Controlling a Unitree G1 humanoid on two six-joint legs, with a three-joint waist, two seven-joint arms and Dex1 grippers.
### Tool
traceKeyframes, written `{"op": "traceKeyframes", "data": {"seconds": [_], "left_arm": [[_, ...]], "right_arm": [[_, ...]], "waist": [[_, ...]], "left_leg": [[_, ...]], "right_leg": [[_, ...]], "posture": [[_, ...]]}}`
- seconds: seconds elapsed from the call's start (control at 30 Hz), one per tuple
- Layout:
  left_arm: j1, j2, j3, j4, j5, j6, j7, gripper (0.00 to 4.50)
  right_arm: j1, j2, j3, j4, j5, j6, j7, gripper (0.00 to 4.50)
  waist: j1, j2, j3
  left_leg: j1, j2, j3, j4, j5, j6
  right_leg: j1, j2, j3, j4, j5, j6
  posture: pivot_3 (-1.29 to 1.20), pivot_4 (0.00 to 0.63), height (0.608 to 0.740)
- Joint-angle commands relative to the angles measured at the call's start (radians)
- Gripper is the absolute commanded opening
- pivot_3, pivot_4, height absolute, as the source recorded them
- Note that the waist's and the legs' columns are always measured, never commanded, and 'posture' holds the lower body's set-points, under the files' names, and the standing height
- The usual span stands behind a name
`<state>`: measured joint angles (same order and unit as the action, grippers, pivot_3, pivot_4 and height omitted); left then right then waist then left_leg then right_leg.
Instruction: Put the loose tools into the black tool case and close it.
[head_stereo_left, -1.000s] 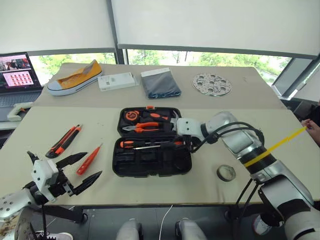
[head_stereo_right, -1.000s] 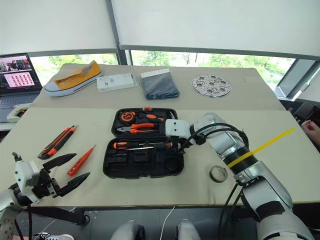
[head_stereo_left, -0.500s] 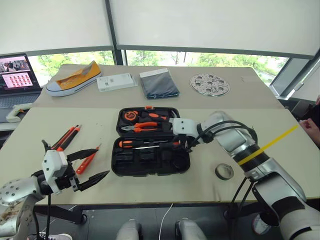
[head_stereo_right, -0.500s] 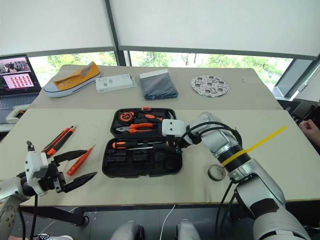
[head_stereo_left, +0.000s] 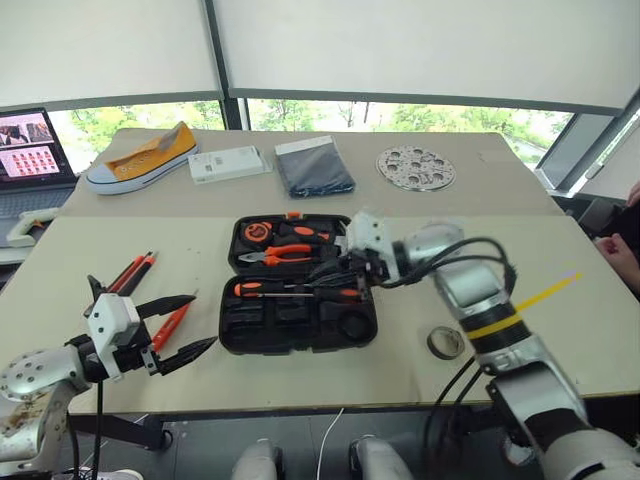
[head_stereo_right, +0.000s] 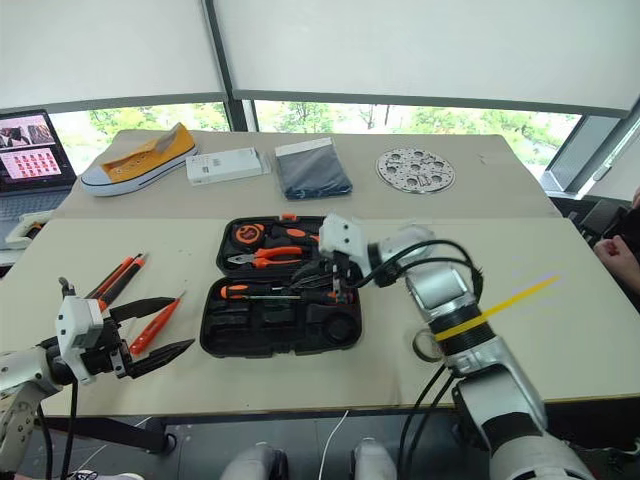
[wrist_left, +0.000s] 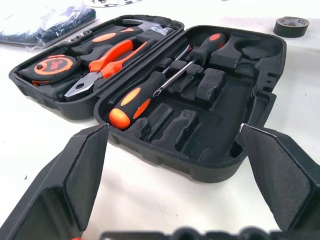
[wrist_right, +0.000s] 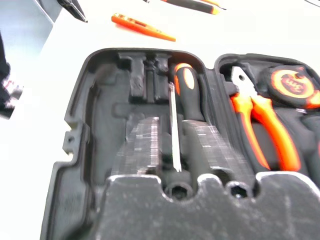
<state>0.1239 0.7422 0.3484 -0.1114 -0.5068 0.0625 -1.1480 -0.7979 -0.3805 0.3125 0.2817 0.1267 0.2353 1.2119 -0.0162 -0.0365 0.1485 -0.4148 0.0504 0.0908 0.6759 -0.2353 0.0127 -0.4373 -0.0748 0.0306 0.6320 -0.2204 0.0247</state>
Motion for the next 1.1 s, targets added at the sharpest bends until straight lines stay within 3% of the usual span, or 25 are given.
{"op": "traceKeyframes", "data": {"seconds": [0.03, 0.23, 0.4, 0.63, 0.8, 0.97, 1.1], "left_arm": [[-0.003, 0.010, -0.004, -0.003, 0.010, -0.008, 0.001, 4.50], [-0.014, 0.011, -0.011, 0.002, 0.025, -0.010, 0.015, 4.50], [-0.018, 0.004, -0.022, -0.003, 0.035, -0.007, 0.026, 4.50], [0.050, -0.023, 0.074, -0.037, -0.050, 0.035, 0.065, 4.50], [0.115, -0.027, 0.219, 0.039, -0.074, 0.006, 0.091, 4.50], [0.250, -0.013, 0.447, 0.215, -0.063, -0.009, 0.121, 4.50], [0.305, -0.005, 0.508, 0.303, -0.050, -0.015, 0.120, 4.50]], "right_arm": [[0.014, 0.022, 0.014, 0.129, -0.073, -0.141, -0.077, 0.03], [0.046, 0.039, 0.046, 0.267, -0.138, -0.210, -0.127, 0.03], [0.039, 0.054, 0.067, 0.310, -0.160, -0.235, -0.129, 0.03], [0.080, 0.066, -0.132, 0.128, 0.092, -0.278, -0.053, 0.03], [0.216, -0.033, -0.231, -0.075, 0.195, -0.255, -0.016, 1.47], [0.488, -0.141, -0.391, -0.310, 0.335, -0.331, 0.049, 3.06], [0.603, -0.229, -0.443, -0.244, 0.293, -0.463, 0.109, 3.06]], "waist": [[0.001, 0.000, 0.000], [-0.002, 0.000, 0.000], [-0.001, 0.000, 0.000], [-0.003, -0.001, 0.000], [0.002, -0.001, 0.000], [0.002, -0.002, -0.001], [0.001, -0.002, 0.000]], "left_leg": [[0.000, 0.000, 0.000, 0.000, 0.000, 0.000], [0.001, 0.000, 0.000, 0.000, 0.000, 0.000], [0.015, 0.001, 0.000, 0.000, 0.000, -0.001], [0.014, 0.002, 0.000, -0.001, 0.002, -0.003], [0.010, 0.001, -0.001, -0.006, 0.002, -0.004], [0.010, 0.001, -0.003, -0.012, -0.001, -0.005], [0.012, 0.000, -0.002, -0.013, -0.003, -0.005]], "right_leg": [[0.000, 0.000, 0.000, 0.000, 0.000, 0.000], [0.001, 0.001, 0.000, 0.000, 0.000, 0.000], [0.013, 0.001, 0.000, 0.000, -0.002, -0.003], [0.012, 0.001, 0.000, 0.000, -0.001, -0.006], [0.008, -0.001, -0.001, -0.002, 0.000, -0.002], [0.008, -0.001, -0.005, -0.004, -0.006, -0.003], [0.009, -0.002, -0.005, -0.004, -0.007, -0.003]], "posture": [[0.00, 0.150, 0.740], [0.00, 0.150, 0.740], [0.00, 0.150, 0.740], [0.00, 0.150, 0.740], [0.00, 0.150, 0.740], [0.00, 0.150, 0.740], [0.00, 0.150, 0.740]]}}
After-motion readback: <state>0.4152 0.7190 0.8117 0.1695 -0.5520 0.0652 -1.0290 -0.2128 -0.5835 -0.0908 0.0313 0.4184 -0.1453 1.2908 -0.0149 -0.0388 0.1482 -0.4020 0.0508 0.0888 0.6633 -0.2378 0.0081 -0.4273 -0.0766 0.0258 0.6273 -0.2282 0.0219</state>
